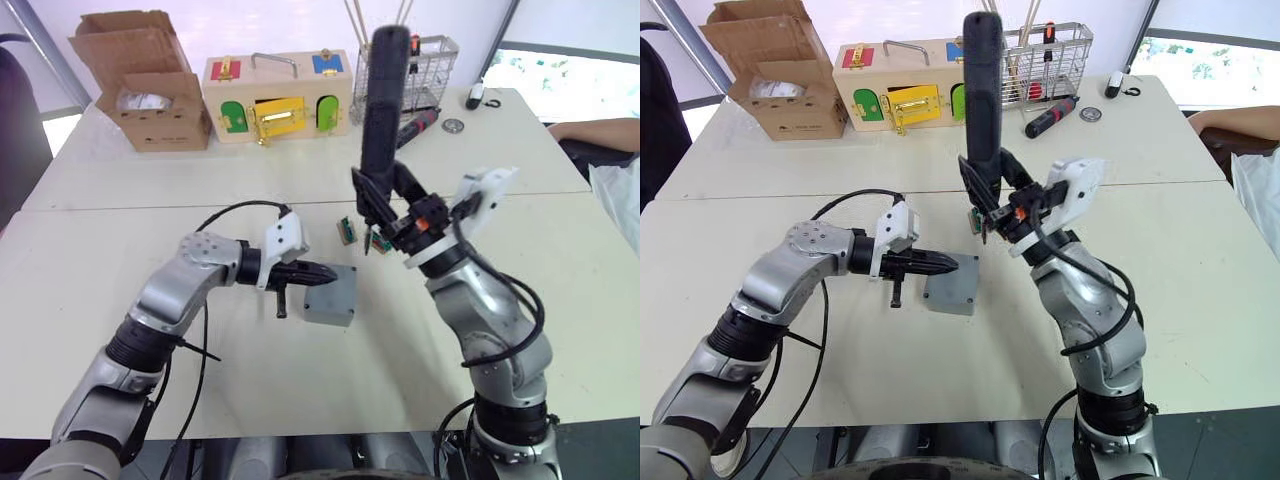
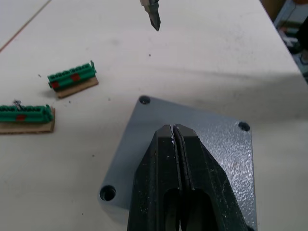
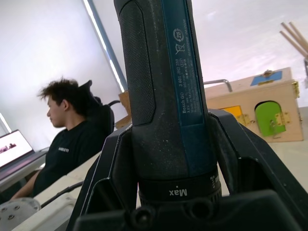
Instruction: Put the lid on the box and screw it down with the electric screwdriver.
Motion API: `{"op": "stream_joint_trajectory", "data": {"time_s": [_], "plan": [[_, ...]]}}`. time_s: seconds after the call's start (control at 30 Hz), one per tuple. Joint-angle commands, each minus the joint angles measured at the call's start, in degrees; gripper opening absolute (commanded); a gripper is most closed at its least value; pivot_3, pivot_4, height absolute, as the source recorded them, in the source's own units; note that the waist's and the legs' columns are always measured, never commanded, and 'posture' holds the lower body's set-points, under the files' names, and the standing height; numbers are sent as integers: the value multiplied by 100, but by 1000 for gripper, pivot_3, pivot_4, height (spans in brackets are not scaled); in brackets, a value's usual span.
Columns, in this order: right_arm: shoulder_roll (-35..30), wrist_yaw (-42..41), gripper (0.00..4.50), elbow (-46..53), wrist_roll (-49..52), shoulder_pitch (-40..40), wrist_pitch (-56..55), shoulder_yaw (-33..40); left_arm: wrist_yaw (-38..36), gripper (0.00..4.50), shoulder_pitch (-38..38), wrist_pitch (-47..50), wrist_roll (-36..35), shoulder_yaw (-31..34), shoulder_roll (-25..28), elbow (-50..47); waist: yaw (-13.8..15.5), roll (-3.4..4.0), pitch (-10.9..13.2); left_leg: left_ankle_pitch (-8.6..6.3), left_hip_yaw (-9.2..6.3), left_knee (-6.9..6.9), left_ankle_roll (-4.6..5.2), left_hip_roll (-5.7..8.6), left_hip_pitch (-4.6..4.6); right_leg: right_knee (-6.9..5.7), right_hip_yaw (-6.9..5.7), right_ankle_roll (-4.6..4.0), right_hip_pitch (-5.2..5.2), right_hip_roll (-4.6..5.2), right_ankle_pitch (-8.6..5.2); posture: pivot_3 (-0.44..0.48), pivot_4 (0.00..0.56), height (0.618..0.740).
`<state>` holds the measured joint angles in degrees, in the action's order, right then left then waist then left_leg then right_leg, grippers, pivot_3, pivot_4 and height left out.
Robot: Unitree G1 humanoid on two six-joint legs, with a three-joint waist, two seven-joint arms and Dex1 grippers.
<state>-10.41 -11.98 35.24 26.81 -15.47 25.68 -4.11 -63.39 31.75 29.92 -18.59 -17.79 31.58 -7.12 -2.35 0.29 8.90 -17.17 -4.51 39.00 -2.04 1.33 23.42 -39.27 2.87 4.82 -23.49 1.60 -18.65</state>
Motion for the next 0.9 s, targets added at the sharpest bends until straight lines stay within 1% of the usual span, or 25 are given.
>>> {"op": "stream_joint_trajectory", "data": {"time_s": [0.03, 0.23, 0.47, 0.67, 0.9], "plan": [[132, -66, 1987, 252, -293, 91, -494, -250, -87, 0, -25, -299, 277, -125, 148, -8, 2, -1, 0, 0, -1, 0, 0, 0, 0, 0, -1, 0, 1, 0, 0, 0, 150, 740], [375, -77, 1987, -91, -712, 234, -952, -525, -224, 0, -59, -240, 244, -88, 269, -52, -1, -1, -1, 0, -2, 0, 0, 0, -5, 0, -1, 0, 5, -1, 0, 0, 150, 740], [569, -188, 1987, -584, -956, 370, -1461, -639, -320, 0, -19, -175, 227, -33, 396, -65, -3, -2, -1, 0, -3, 1, -1, 1, -7, -1, -1, 0, 6, -1, 0, 0, 150, 740], [659, -246, 1987, -926, -1088, 363, -1820, -587, -370, 0, 30, -152, 238, -26, 490, -68, -3, -2, -1, 1, -3, 1, -1, 1, -7, -1, -1, 0, 6, -1, 0, 0, 150, 740], [649, -295, 1987, -992, -1083, 350, -1898, -485, -381, 0, 39, -111, 243, -40, 506, -98, -3, -2, -1, 1, -3, 1, -2, 1, -7, -2, -1, 0, 6, -1, 0, 0, 150, 740]]}}
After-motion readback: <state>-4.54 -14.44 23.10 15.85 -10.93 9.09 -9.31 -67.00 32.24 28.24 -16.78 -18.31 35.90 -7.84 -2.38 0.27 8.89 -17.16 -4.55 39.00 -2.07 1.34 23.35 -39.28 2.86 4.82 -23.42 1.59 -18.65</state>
